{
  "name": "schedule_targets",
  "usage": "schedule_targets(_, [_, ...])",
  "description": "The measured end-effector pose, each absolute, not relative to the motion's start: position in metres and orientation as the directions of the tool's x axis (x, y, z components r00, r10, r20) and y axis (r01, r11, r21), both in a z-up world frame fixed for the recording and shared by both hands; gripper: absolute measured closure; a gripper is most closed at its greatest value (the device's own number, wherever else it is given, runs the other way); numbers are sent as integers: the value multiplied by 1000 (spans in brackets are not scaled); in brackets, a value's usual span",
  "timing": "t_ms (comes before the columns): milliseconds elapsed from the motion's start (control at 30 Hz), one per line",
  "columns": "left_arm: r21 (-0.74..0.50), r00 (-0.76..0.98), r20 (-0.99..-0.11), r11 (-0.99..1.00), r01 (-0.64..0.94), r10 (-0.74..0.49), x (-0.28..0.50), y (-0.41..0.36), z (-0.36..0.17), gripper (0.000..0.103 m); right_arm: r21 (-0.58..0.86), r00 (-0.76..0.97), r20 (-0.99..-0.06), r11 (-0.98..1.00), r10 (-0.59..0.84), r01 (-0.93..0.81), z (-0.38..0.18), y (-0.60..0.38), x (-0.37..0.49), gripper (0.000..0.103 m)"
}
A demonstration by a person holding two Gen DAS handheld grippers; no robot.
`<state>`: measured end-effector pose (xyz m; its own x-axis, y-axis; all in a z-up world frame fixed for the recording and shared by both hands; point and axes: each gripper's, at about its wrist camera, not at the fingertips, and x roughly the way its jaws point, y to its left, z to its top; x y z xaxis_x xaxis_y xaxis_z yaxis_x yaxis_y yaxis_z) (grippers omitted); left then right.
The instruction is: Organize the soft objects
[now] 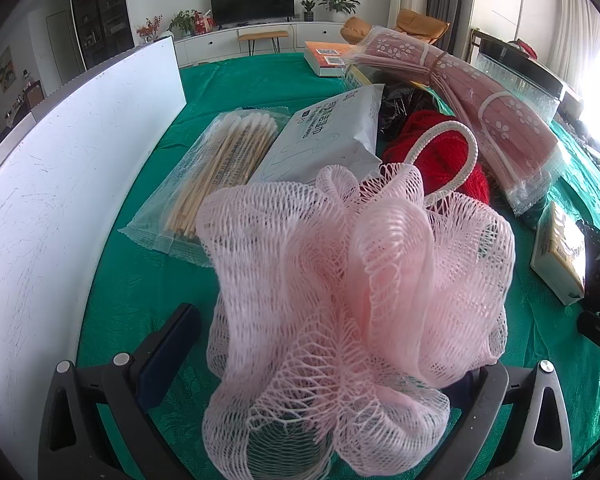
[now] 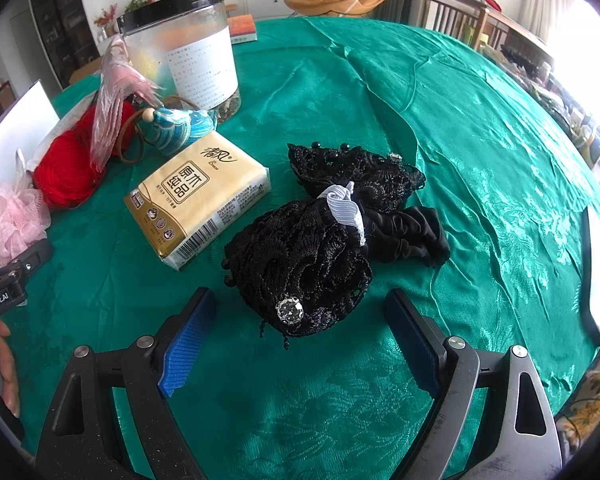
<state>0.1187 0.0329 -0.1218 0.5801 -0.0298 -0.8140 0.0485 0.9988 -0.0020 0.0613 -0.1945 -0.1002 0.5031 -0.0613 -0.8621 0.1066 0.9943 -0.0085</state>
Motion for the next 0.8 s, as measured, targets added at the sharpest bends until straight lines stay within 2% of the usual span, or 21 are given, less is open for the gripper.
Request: schedule_targets(800, [-2, 580, -814, 999, 48, -29, 119, 33, -122, 0, -6, 506, -860, 993, -67, 120, -100, -197, 67, 14])
